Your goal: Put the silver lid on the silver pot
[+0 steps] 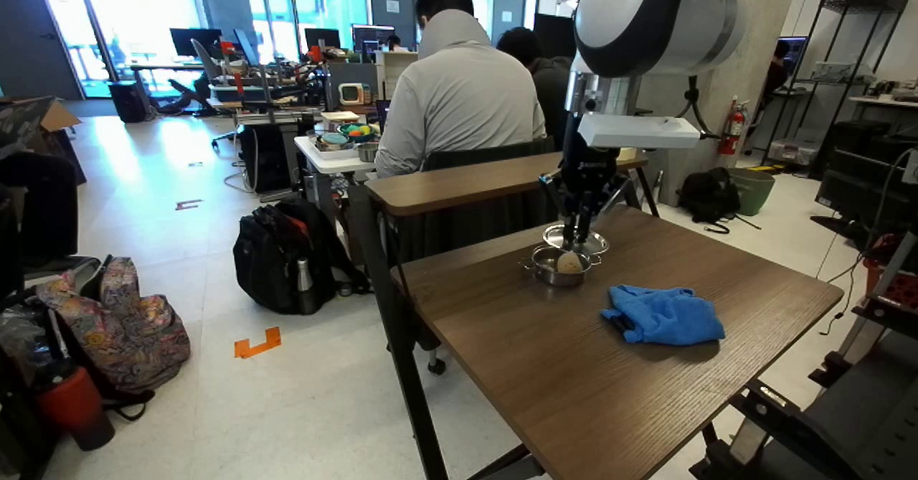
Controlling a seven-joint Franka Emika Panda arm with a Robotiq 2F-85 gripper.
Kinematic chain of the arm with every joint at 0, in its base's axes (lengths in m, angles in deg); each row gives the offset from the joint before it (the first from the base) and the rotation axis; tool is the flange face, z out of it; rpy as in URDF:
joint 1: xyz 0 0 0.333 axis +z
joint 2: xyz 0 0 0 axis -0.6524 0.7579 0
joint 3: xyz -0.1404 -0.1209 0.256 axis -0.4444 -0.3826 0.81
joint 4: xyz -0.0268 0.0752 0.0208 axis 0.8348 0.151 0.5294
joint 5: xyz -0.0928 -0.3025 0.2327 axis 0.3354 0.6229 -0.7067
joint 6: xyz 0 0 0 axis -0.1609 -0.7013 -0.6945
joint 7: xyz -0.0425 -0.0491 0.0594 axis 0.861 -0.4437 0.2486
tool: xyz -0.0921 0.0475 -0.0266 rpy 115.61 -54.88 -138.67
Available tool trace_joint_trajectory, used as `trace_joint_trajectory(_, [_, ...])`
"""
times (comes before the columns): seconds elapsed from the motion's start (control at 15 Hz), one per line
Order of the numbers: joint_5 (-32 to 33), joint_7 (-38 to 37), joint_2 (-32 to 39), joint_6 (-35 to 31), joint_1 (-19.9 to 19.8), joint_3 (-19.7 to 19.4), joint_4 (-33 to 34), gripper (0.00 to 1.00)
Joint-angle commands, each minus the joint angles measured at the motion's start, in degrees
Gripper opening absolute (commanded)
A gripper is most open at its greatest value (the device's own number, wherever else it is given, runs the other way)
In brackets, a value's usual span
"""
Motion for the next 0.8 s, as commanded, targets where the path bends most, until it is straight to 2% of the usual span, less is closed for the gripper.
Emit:
trace_joint_trajectory(0.0, [-1.4, 1.1, 3.6, 3.5, -0.7, 0.1, 5.6, 0.05])
trace_joint_trajectory(0.73, [-1.5, 1.1, 10.9, 8.6, -1.6, 0.0, 16.8, 0.05])
